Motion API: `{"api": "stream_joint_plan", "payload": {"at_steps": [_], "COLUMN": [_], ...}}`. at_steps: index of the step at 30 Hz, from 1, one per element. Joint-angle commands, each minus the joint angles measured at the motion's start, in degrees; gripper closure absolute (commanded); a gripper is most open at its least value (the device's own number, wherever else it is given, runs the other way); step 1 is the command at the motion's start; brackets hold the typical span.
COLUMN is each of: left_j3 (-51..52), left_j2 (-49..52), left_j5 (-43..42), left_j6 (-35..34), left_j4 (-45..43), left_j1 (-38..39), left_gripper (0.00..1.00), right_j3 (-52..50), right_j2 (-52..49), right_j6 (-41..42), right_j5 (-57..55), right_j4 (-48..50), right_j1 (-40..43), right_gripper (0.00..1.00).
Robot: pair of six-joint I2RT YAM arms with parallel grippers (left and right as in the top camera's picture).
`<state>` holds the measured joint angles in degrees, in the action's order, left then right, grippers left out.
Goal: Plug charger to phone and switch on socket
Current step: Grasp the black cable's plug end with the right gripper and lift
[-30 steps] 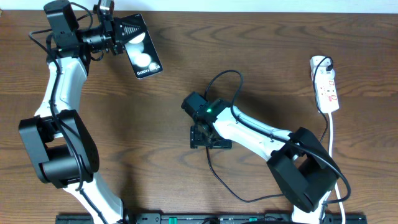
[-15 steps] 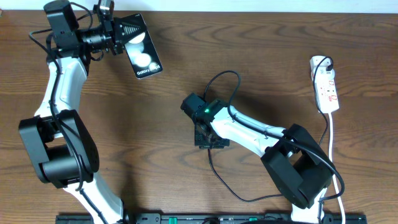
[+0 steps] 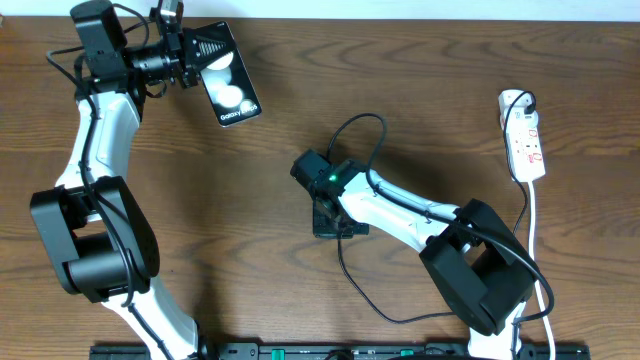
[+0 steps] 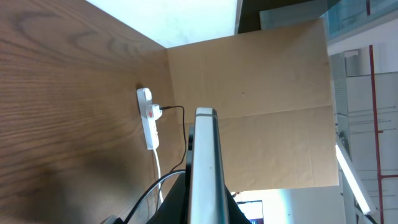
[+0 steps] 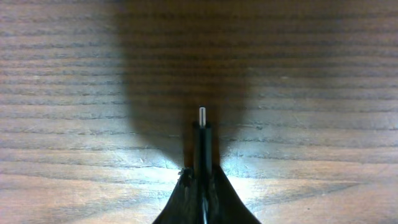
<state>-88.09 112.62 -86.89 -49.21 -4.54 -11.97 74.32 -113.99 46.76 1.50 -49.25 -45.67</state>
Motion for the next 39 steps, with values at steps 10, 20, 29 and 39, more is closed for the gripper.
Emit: {"api": "stream_joint_plan", "payload": {"at_steps": [10,20,29,39], "left_j3": [0.61,0.79,0.79,0.76], "left_j2": [-0.63,-0.63,-0.63,-0.63], "left_j5": [-1.16,-1.16,-0.92,-0.87], "left_j6": [0.76,0.76,0.74,0.44], "left_j4": [-0.31,-0.33,-1.2,-5.07], "left_j1": [-0.24,-0.24,-0.24,-0.24], "left_gripper": [0.93,0.92,0.93,0.93], "right_j3": [0.94,0.92,0.9,0.9], "right_j2": [-0.57,-0.57,-0.57,-0.57], "right_j6": [-10.97,-39.98,-51.93,-35.26], "right_j5": [23.43,57.31,69.33,65.2], "right_j4": [6.38,4.17,12.5,32.54], "right_j1": [2.45,8.26,7.96,8.52], "right_gripper": [0.99,0.99,0.99,0.99]}}
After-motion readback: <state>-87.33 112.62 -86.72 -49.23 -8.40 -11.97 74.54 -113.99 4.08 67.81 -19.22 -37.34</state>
